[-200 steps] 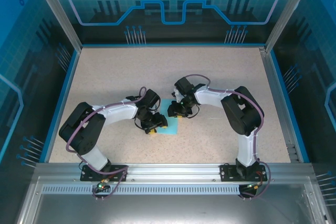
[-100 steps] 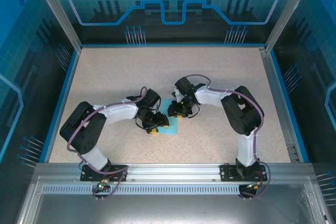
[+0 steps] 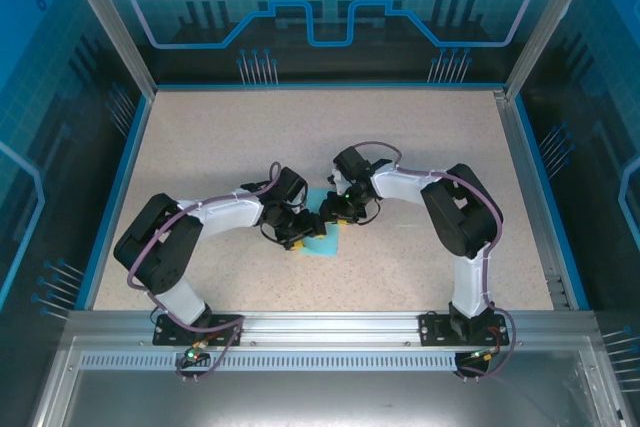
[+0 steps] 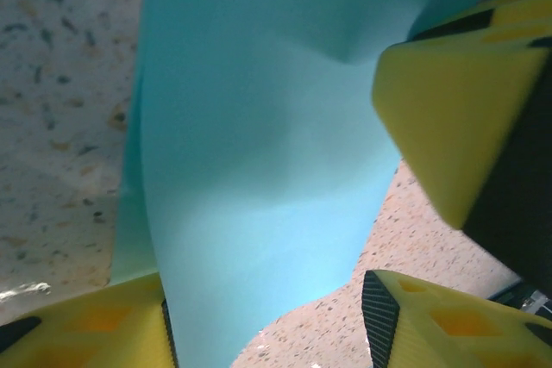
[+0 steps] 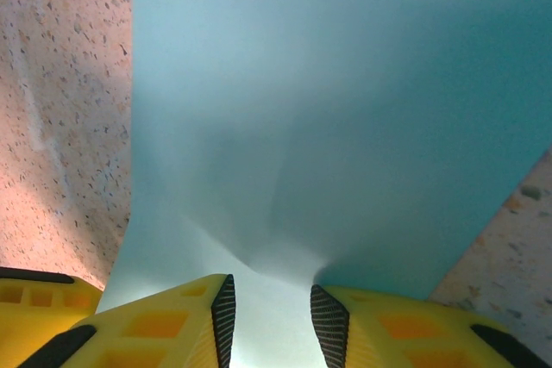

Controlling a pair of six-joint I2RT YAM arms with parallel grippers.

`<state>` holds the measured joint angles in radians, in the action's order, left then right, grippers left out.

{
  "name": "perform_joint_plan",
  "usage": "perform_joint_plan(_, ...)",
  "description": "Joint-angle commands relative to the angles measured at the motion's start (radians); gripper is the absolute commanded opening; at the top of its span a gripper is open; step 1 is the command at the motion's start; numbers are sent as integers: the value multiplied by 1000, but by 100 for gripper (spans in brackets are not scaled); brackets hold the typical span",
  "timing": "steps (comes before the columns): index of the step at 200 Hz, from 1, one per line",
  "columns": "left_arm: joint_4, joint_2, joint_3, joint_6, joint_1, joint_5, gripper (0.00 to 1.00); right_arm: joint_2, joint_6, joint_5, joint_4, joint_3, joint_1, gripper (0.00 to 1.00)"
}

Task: Fold a paper plane with a square sheet of paper (pick it up from the middle)
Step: Fold the triangle a second time at the center of the table.

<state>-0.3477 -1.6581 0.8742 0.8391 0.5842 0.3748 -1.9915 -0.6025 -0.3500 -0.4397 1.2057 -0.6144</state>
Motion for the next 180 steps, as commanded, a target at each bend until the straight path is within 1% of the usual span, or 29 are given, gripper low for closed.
perform_joint_plan(1, 47, 13, -16, 1, -11, 6, 56, -156, -5, 187, -25, -84, 12, 37)
perform_joint_plan(13, 54, 14, -17, 2, -18, 7, 56, -155, -6, 187, -25, -84, 11, 37)
perform_joint_plan(32, 57, 12, -20, 7, -19, 17, 52, -147, -9, 183, -23, -86, 12, 36)
perform_joint_plan(59, 51, 37, -41, 9, -18, 23, 48, -115, -13, 134, 1, -81, 14, 34)
perform_joint_plan(90, 44, 63, -52, 1, -18, 21, 41, -20, -19, 57, 47, -68, 17, 31)
perform_joint_plan(128, 40, 49, -55, -3, -19, 13, 30, 83, -32, 55, 77, -66, 34, 23)
perform_joint_plan(148, 35, 42, -55, -4, -18, 10, 27, 87, -34, 64, 85, -71, 45, 21)
perform_joint_plan(162, 33, 43, -55, -5, -19, 10, 27, 65, -34, 87, 63, -56, 47, 19)
perform_joint_plan(180, 30, 47, -52, -10, -19, 10, 27, 36, -39, 82, 65, -48, 47, 18)
